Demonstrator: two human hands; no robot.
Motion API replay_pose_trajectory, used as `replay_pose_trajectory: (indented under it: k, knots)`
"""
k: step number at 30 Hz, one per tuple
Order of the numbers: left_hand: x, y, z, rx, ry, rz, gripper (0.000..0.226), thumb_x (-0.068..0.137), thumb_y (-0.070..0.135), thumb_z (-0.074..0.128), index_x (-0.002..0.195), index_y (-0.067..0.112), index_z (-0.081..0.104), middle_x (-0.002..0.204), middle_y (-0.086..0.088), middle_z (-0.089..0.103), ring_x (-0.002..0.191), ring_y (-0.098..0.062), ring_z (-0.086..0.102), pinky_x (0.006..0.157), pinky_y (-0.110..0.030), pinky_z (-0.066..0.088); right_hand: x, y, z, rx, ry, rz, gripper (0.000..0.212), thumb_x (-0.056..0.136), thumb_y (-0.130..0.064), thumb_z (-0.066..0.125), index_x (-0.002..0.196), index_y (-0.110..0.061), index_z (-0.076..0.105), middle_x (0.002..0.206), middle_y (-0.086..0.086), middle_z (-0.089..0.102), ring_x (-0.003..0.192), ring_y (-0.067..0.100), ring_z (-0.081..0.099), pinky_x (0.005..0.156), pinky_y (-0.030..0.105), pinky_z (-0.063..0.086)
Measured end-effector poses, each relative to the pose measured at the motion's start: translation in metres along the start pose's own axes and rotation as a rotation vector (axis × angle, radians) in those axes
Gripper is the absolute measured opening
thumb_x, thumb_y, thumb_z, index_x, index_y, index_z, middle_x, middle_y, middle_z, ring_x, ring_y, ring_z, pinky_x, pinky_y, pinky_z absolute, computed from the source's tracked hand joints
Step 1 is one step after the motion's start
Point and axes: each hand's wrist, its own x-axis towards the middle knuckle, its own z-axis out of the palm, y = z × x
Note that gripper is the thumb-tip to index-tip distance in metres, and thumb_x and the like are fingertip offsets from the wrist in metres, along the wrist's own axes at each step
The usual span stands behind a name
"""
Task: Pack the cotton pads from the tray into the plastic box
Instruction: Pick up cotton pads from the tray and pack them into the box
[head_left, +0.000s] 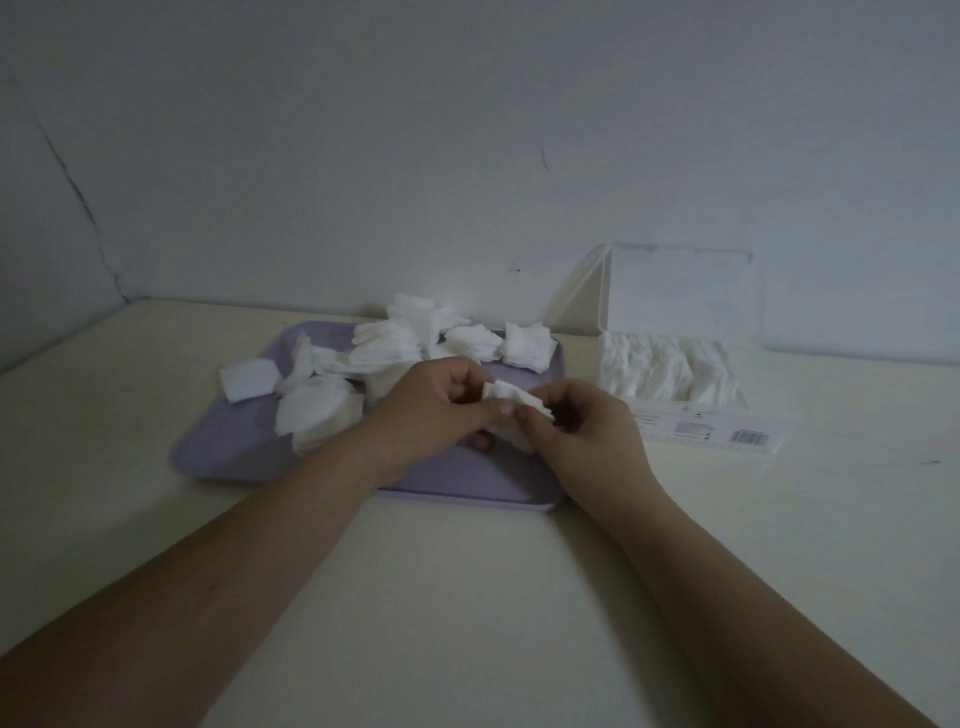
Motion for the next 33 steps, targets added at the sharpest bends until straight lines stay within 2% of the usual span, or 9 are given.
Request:
replay_pose_trajectory:
  k: [4, 7, 11, 15, 18, 23, 27, 29, 33]
  knots:
    - [0.030, 0.012, 0.000, 0.483, 0.092, 0.230, 0.020, 0.086, 0.004, 0.070, 0.088, 0.024, 0.075, 0.087, 0.001, 0.076, 0.075, -0.011, 0.069, 0.069, -0.026, 0.053, -0.005, 0.000, 0.007, -0.163, 0.131, -0.080, 0.012, 0.094, -0.023, 0.061, 0.091, -0.029, 0.051, 0.074, -0.009, 0.063, 0.070, 0.005, 0.058, 0.058, 0.026, 0.033]
    - [0.065, 0.021, 0.007, 0.949, 0.078, 0.385, 0.024, 0.085, 0.011, 0.064, 0.106, 0.013, 0.074, 0.113, -0.004, 0.072, 0.107, -0.024, 0.064, 0.092, -0.037, 0.052, -0.005, -0.001, 0.009, -0.179, 0.147, -0.056, 0.019, 0.100, -0.024, 0.055, 0.118, -0.026, 0.056, 0.097, 0.001, 0.074, 0.087, 0.021, 0.066, 0.065, 0.031, 0.037]
    - [0.096, 0.015, 0.023, 1.292, -0.175, 0.195, 0.058, 0.096, 0.022, 0.059, 0.152, 0.018, 0.044, 0.159, -0.006, 0.043, 0.153, -0.032, 0.026, 0.123, -0.042, 0.024, -0.006, -0.002, 0.006, -0.199, 0.147, -0.037, 0.040, 0.101, -0.021, 0.053, 0.141, -0.021, 0.054, 0.105, 0.009, 0.075, 0.094, 0.030, 0.069, 0.072, 0.037, 0.049]
    - [0.098, 0.010, 0.026, 1.318, -0.237, 0.160, 0.062, 0.099, 0.019, 0.049, 0.158, 0.028, 0.032, 0.167, 0.003, 0.032, 0.157, -0.021, 0.018, 0.126, -0.046, 0.009, -0.005, -0.001, 0.003, -0.213, 0.149, -0.028, 0.039, 0.101, -0.019, 0.052, 0.139, -0.020, 0.057, 0.105, 0.009, 0.075, 0.095, 0.030, 0.069, 0.075, 0.038, 0.050]
    - [0.076, 0.014, 0.020, 1.358, -0.228, 0.224, 0.054, 0.094, 0.022, 0.041, 0.147, 0.029, 0.048, 0.161, 0.009, 0.042, 0.159, -0.020, 0.015, 0.127, -0.054, -0.004, -0.004, 0.001, 0.004, -0.215, 0.161, -0.018, 0.033, 0.101, -0.019, 0.052, 0.133, -0.019, 0.061, 0.102, 0.007, 0.075, 0.093, 0.029, 0.068, 0.071, 0.036, 0.046]
    - [0.023, 0.005, -0.008, 1.233, -0.179, 0.338, 0.051, 0.091, 0.044, 0.031, 0.122, 0.025, 0.067, 0.131, 0.011, 0.064, 0.133, -0.023, 0.046, 0.114, -0.051, 0.029, -0.002, 0.004, 0.005, -0.175, 0.160, -0.001, 0.011, 0.098, -0.023, 0.056, 0.107, -0.027, 0.062, 0.087, -0.015, 0.066, 0.076, 0.008, 0.060, 0.058, 0.017, 0.038]
    - [0.004, -0.001, -0.026, 0.736, -0.022, 0.270, 0.024, 0.099, 0.027, 0.060, 0.088, 0.009, 0.073, 0.089, -0.006, 0.074, 0.084, -0.025, 0.067, 0.081, -0.043, 0.053, -0.001, 0.006, 0.004, -0.158, 0.104, 0.008, 0.007, 0.096, -0.026, 0.061, 0.101, -0.030, 0.062, 0.086, -0.013, 0.069, 0.078, 0.004, 0.062, 0.060, 0.013, 0.038]
    - [0.003, -0.002, -0.031, 0.605, -0.008, 0.147, 0.005, 0.090, 0.018, 0.076, 0.089, 0.014, 0.073, 0.084, -0.005, 0.076, 0.081, -0.024, 0.073, 0.079, -0.042, 0.060, -0.001, 0.007, 0.004, -0.168, 0.095, -0.007, 0.008, 0.096, -0.024, 0.062, 0.104, -0.027, 0.064, 0.087, -0.010, 0.070, 0.079, 0.011, 0.064, 0.062, 0.020, 0.039]
    - [0.007, -0.004, -0.030, 0.538, -0.034, 0.067, 0.042, 0.079, 0.026, 0.089, 0.116, 0.020, 0.068, 0.109, 0.004, 0.072, 0.099, -0.010, 0.068, 0.092, -0.029, 0.056, -0.004, 0.005, 0.004, -0.134, 0.152, -0.046, 0.010, 0.096, -0.022, 0.061, 0.095, -0.032, 0.064, 0.083, -0.016, 0.070, 0.077, 0.001, 0.065, 0.060, 0.011, 0.042]
